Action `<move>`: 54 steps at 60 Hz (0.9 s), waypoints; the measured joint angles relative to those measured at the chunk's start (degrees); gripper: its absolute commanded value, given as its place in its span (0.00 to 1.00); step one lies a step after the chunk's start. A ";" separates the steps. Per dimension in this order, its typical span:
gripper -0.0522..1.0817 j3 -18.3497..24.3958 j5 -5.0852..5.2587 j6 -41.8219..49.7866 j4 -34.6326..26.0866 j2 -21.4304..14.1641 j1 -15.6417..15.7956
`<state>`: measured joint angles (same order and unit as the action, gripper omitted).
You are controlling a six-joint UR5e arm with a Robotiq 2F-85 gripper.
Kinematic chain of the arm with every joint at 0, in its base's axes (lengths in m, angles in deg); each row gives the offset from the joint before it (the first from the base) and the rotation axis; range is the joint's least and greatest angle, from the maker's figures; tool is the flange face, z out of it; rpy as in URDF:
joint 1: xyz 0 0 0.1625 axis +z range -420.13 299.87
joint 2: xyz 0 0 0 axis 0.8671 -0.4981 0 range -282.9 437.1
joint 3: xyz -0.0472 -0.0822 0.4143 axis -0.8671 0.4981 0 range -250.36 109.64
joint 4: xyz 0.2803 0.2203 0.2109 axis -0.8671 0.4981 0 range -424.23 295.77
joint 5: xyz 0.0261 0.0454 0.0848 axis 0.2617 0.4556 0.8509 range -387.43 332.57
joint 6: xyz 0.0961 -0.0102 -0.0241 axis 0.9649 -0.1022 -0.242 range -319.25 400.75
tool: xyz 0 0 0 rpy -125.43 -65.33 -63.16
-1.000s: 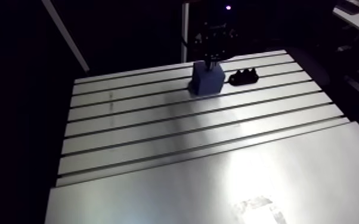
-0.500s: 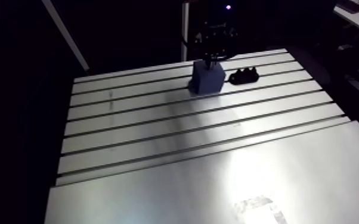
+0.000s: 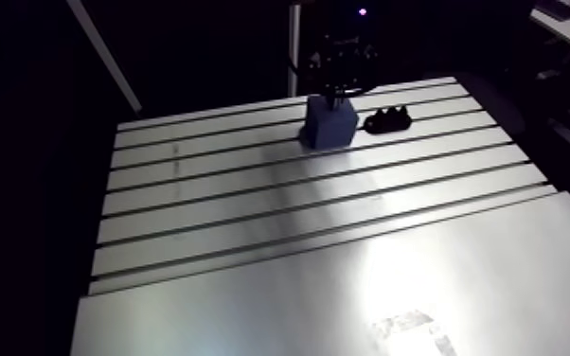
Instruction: Pick up the M10 bolt and insert it into the hex recess until seated.
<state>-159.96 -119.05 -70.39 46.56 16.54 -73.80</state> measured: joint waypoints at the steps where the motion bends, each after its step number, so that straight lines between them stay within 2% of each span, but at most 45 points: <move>1: 1.00 0.00 0.00 0.00 0.01 0.00 0.00; 54: 1.00 0.00 -0.06 0.01 0.00 0.16 0.04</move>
<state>-159.96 -119.12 -70.38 46.55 16.69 -73.76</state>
